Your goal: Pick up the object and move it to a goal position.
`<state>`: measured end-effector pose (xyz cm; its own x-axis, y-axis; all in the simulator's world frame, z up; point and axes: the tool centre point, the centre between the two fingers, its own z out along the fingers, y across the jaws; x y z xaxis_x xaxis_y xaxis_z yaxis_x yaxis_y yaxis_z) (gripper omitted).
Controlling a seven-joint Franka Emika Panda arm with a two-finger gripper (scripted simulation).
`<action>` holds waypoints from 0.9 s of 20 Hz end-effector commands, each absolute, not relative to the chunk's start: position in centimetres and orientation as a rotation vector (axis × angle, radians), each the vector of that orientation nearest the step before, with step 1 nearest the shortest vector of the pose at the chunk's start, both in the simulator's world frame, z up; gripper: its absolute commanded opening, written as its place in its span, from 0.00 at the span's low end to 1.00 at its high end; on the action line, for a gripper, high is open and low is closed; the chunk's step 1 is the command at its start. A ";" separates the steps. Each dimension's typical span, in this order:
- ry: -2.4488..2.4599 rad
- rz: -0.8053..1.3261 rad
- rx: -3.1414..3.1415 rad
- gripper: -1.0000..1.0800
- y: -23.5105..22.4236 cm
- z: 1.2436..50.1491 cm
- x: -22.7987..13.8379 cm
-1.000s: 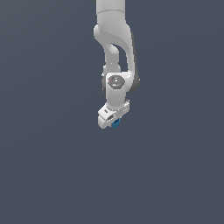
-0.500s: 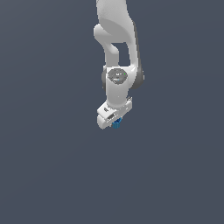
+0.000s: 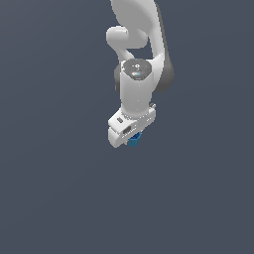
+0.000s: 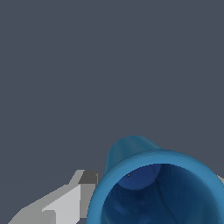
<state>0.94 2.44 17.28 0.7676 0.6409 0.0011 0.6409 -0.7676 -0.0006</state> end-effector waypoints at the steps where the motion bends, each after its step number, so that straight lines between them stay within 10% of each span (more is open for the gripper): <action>1: -1.071 -0.002 -2.952 0.00 2.6 19.4 2.2; 18: -1.070 0.000 -2.953 0.00 3.1 28.7 8.7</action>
<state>8.30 3.09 28.11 0.7678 0.6407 0.0001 0.6407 -0.7678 -0.0007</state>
